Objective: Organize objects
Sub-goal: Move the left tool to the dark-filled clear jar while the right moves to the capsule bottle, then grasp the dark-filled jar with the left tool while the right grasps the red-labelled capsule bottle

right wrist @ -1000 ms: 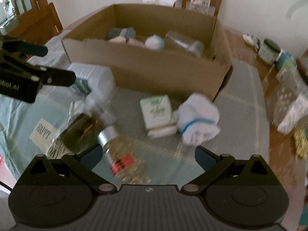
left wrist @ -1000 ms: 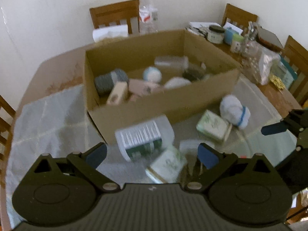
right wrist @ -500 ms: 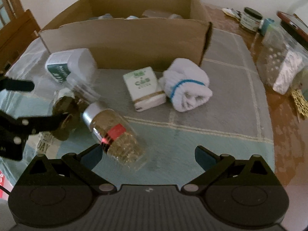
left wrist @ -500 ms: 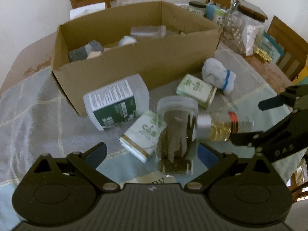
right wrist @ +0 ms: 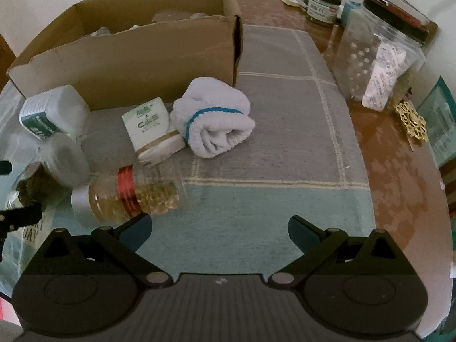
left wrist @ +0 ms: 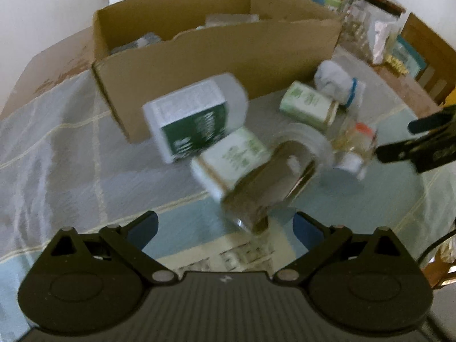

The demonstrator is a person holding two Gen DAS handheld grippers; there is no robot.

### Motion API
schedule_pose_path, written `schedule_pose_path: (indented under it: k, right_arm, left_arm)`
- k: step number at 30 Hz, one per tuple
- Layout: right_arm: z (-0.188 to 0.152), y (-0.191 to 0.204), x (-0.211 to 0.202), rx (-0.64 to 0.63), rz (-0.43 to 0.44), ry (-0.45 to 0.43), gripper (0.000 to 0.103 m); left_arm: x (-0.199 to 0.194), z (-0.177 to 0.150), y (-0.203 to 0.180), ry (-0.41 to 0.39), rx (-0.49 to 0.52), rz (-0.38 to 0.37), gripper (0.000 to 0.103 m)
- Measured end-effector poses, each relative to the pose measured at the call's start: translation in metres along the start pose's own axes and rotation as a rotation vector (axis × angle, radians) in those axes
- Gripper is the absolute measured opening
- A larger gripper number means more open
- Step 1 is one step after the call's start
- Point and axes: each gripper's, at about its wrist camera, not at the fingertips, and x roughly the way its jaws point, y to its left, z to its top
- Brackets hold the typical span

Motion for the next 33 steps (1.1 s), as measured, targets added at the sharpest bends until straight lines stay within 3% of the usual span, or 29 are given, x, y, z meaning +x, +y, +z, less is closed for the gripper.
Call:
schedule_pose_path:
  k: [9, 15, 33]
  right_arm:
    - [-0.005, 0.033, -0.013, -0.130, 0.132, -0.027, 0.103]
    - [-0.008, 0.056, -0.009, -0.293, 0.119, -0.043, 0.103]
    - [0.010, 0.043, 0.026, -0.477, 0.225, -0.053, 0.103]
  left_arm:
    - [-0.001, -0.014, 0.022, 0.020, -0.025, 0.041, 0.101]
    - [-0.014, -0.021, 0.020, -0.014, -0.055, -0.020, 0.100]
    - [-0.011, -0.008, -0.029, -0.026, -0.211, 0.060, 0.101]
